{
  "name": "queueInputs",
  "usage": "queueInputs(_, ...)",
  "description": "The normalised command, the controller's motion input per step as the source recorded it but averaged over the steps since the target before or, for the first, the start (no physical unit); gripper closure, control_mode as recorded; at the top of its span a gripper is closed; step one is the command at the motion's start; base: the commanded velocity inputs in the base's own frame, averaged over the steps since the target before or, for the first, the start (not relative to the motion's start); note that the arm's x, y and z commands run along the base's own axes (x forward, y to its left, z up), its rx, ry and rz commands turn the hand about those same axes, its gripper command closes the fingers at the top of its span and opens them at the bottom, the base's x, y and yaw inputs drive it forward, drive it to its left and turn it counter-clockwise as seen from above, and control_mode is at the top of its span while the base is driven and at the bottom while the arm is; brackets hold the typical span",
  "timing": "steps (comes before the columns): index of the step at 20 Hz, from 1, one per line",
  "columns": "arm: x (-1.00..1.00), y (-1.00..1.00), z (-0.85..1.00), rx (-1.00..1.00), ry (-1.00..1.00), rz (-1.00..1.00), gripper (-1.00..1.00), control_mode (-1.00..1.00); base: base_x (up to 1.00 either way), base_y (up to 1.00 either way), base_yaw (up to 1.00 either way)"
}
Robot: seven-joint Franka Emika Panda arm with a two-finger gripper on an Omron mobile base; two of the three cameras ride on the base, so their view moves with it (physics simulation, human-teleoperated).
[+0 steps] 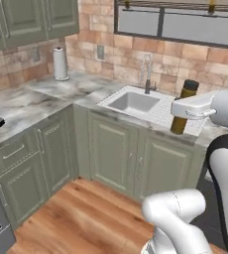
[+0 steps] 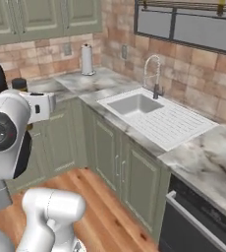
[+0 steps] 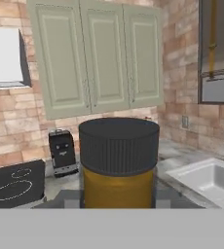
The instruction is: Collect the turmeric, ketchup, and shaker from the cabinet and place them next to the stove.
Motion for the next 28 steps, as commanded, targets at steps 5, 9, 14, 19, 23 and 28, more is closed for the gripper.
queueInputs(5, 0.00, 0.00, 0.00, 0.00, 0.00, 0.00, 1.00, 1.00, 0.53, 0.93, 0.24)
queueInputs(9, 0.00, 0.00, 0.00, 0.00, 0.00, 0.00, 1.00, 1.00, 0.37, 1.00, 0.21)
queueInputs(14, 0.00, 0.00, 0.00, 0.00, 0.00, 0.00, 1.00, 1.00, -0.04, 1.00, 0.30)
queueInputs(19, 0.00, 0.00, 0.00, 0.00, 0.00, 0.00, 1.00, 1.00, -0.19, 0.99, 0.43)
queueInputs(23, 0.00, 0.00, 0.00, 0.00, 0.00, 0.00, 1.00, 1.00, -0.16, 0.87, 0.45)
queueInputs(28, 0.00, 0.00, 0.00, 0.00, 0.00, 0.00, 1.00, 1.00, -0.04, 0.63, 0.43)
